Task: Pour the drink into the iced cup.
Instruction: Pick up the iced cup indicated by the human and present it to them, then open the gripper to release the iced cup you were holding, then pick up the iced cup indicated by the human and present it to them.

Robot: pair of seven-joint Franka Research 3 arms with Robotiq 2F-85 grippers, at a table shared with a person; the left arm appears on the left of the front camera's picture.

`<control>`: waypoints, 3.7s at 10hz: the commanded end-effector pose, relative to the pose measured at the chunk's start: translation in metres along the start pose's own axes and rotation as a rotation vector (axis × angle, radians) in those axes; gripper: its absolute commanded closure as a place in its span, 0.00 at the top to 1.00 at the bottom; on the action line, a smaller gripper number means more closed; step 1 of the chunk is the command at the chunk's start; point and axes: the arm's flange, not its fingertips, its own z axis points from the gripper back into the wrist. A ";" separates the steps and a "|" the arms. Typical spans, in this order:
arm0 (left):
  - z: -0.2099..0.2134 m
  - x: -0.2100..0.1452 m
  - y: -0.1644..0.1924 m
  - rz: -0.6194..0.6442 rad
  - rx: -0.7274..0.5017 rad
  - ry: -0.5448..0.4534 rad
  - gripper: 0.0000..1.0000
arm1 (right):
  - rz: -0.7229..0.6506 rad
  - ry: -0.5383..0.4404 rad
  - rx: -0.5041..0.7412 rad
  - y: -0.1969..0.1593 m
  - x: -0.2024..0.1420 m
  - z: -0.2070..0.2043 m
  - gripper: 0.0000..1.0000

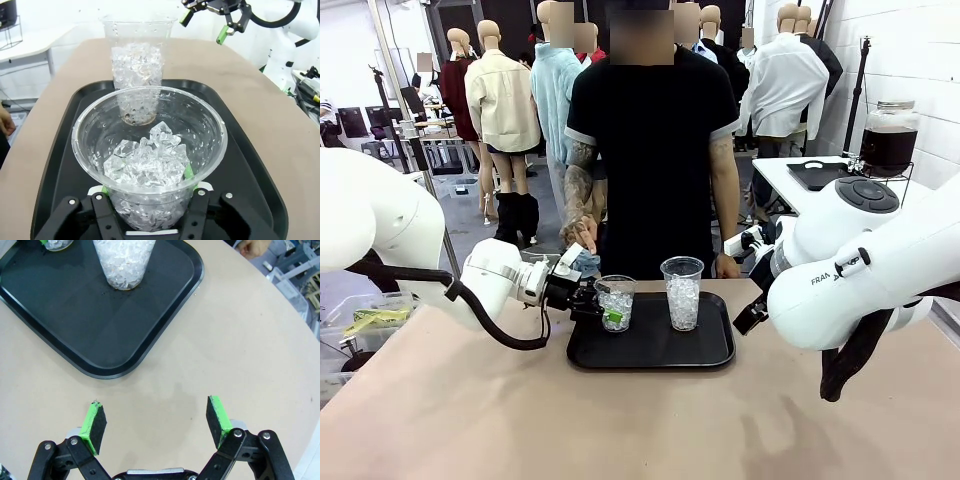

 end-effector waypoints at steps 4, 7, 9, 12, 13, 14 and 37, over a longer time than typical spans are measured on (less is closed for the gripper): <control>0.001 0.002 -0.001 -0.014 -0.002 -0.003 0.60 | 0.000 0.000 0.001 0.001 0.000 0.000 1.00; 0.001 0.001 -0.003 -0.011 -0.006 -0.003 0.60 | 0.000 0.000 0.001 0.001 0.000 0.000 1.00; 0.024 0.043 -0.014 -0.088 0.048 -0.018 0.60 | 0.000 0.000 0.001 0.001 0.000 0.000 1.00; 0.072 0.096 -0.003 -0.154 0.147 -0.003 0.60 | 0.000 0.000 0.001 0.001 0.000 0.000 1.00; 0.086 0.111 0.005 -0.141 0.182 -0.001 0.60 | 0.000 0.000 0.001 0.001 0.000 0.000 1.00; 0.099 0.125 0.013 -0.150 0.224 0.002 0.60 | 0.000 0.000 0.001 0.001 0.000 0.000 1.00; 0.169 0.150 -0.040 0.097 0.734 0.121 1.00 | 0.000 0.000 0.001 0.001 0.000 0.000 1.00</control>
